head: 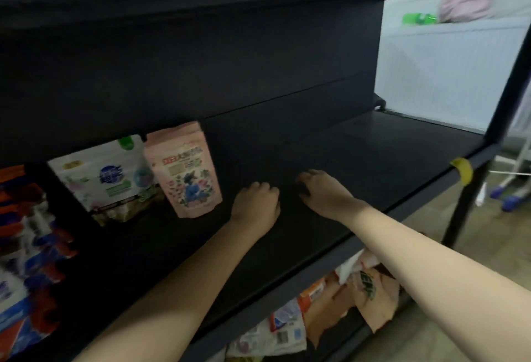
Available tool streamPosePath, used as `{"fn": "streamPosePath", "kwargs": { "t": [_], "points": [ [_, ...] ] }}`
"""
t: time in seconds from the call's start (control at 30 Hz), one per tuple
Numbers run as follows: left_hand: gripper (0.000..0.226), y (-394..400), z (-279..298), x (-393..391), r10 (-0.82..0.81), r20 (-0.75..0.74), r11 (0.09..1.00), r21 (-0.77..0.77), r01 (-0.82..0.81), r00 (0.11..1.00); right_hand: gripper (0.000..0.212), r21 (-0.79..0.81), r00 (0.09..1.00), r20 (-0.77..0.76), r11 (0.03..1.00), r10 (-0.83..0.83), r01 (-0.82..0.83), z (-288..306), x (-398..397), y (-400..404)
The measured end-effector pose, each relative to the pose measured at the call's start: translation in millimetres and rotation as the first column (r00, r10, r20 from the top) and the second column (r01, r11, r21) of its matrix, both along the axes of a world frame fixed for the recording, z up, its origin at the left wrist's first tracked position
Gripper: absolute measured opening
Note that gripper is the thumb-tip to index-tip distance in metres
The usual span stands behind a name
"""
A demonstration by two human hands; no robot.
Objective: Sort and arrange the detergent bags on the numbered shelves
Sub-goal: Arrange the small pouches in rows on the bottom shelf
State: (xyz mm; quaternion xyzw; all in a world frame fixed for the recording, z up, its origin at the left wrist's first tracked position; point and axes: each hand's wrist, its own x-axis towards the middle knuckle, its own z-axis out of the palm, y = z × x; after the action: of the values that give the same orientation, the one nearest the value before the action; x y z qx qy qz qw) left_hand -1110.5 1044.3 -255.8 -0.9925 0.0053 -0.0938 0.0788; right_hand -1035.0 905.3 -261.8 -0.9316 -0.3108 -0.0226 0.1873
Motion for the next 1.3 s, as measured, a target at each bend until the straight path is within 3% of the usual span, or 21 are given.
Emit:
{"fn": "streamPosePath", "kwargs": {
  "t": [0.17, 0.3, 0.53, 0.67, 0.83, 0.93, 1.07, 1.3],
  "points": [
    [0.028, -75.6, 39.1, 25.4, -0.086, -0.152, 0.994, 0.056, 0.096, 0.985, 0.046, -0.133, 0.988, -0.105, 0.986, -0.111, 0.097, 30.5, -1.3, -71.3],
    [0.03, -151.5, 80.6, 19.8, -0.165, -0.254, 0.984, 0.022, 0.176, 0.953, 0.039, -0.118, 0.965, -0.092, 0.965, -0.245, 0.233, 66.8, -30.9, -151.4],
    [0.023, -265.3, 206.0, -29.6, -0.42, -0.182, 0.897, 0.063, 0.437, 0.889, 0.036, -0.19, 0.868, -0.112, 0.867, -0.485, 0.46, 195.8, -108.4, -281.0],
    [0.019, -295.5, 323.8, -55.2, -0.497, -0.086, 0.862, 0.065, 0.503, 0.864, 0.034, -0.164, 0.837, -0.02, 0.828, -0.547, 0.537, 316.3, -139.9, -319.9],
    [0.024, -288.4, 491.4, -91.3, -0.539, 0.153, 0.842, 0.12, 0.526, 0.828, 0.031, -0.056, 0.817, 0.131, 0.819, -0.561, 0.571, 480.1, -160.8, -318.6],
    [0.026, -257.0, 582.3, -111.4, -0.499, 0.296, 0.867, 0.163, 0.471, 0.815, 0.033, 0.043, 0.835, 0.228, 0.862, -0.5, 0.505, 571.1, -163.9, -287.8],
    [0.027, -183.9, 672.5, -136.8, -0.34, 0.455, 0.937, 0.235, 0.258, 0.823, 0.033, 0.163, 0.861, 0.339, 0.925, -0.379, 0.343, 667.1, -170.7, -213.4],
    [0.029, -9.1, 733.6, -198.9, 0.015, 0.493, 0.956, 0.248, -0.157, 0.87, 0.031, 0.192, 0.912, 0.407, 0.981, -0.049, -0.033, 728.9, -186.9, -39.9]
  ]
}}
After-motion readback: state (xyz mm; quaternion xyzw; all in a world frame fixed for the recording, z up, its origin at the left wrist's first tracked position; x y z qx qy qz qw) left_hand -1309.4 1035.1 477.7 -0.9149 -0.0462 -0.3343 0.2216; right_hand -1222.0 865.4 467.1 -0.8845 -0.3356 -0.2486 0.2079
